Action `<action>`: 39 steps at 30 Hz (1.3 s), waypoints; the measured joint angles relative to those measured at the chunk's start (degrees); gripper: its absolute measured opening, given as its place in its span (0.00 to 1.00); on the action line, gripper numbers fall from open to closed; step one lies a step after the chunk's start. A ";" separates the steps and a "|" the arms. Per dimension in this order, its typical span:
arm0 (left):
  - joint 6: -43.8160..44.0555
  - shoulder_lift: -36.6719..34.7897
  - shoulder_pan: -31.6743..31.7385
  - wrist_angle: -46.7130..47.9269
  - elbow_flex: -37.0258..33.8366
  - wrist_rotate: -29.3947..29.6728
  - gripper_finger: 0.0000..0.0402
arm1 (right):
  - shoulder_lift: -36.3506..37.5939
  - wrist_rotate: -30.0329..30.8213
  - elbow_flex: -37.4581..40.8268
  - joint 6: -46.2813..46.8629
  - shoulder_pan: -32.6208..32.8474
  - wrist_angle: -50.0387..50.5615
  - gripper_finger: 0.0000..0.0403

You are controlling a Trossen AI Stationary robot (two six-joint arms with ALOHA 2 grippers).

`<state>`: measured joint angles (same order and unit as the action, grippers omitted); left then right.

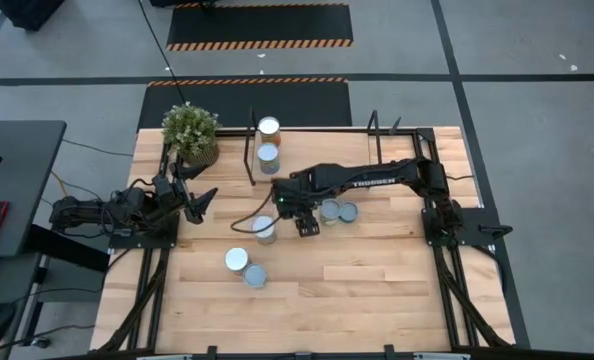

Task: Pick and place cans onto a shelf
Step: Put the canned oranges on the shelf

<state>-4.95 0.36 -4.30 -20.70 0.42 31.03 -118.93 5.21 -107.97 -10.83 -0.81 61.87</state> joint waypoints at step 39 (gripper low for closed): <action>2.86 0.00 0.01 1.08 0.00 0.02 0.98 | 0.15 -5.91 -7.11 -14.22 -23.69 -0.58 0.81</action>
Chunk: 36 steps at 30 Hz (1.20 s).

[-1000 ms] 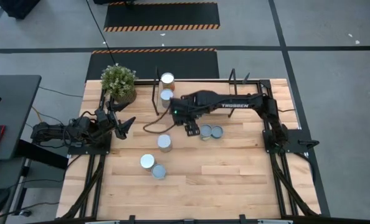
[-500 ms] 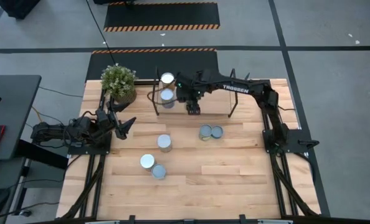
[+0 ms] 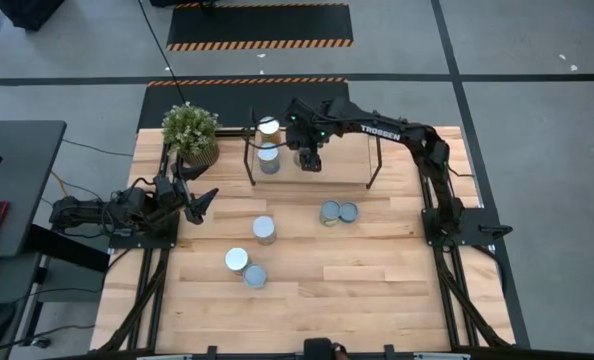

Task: Pick and place cans onto a shelf
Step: Put the canned oranges on the shelf

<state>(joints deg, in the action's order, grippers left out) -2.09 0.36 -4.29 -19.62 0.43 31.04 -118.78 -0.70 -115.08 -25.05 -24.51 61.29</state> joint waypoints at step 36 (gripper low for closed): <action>0.37 0.00 -0.02 0.31 -0.01 -0.01 0.98 | 0.04 9.93 -7.16 11.55 0.87 19.67 0.95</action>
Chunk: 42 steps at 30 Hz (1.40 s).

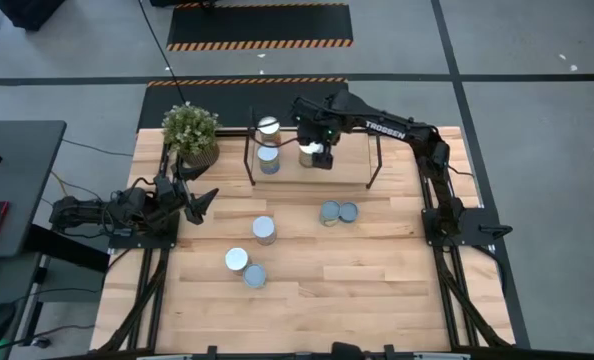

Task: Pick and place cans onto a shelf
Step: Put the canned oranges on the shelf

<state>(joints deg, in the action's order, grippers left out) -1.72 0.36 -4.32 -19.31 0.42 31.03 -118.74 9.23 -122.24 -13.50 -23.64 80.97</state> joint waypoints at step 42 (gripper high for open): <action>1.14 0.01 0.00 0.80 0.01 -0.01 0.98 | -0.09 8.17 15.52 -8.86 -6.47 -37.96 0.95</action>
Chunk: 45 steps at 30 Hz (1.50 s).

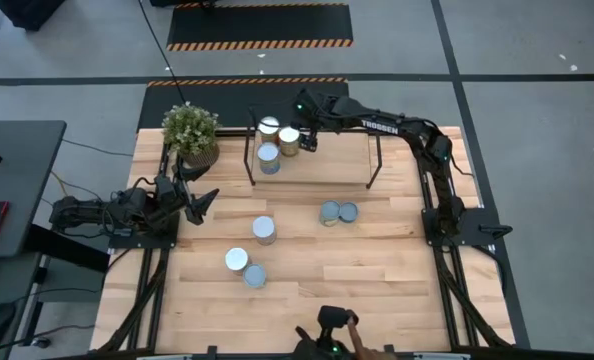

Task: Pick and place cans onto a shelf
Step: Put the canned oranges on the shelf, then put the canned peaches on the shelf

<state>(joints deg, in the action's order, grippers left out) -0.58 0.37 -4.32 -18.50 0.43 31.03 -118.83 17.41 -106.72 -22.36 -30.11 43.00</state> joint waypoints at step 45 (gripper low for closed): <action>0.44 0.00 0.00 0.90 0.00 0.00 0.98 | 12.35 -5.15 2.03 21.56 28.13 32.22 0.95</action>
<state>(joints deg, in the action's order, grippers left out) -0.14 0.38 -4.32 -17.61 0.43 31.03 -106.48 12.25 -104.68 -0.80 -1.98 75.22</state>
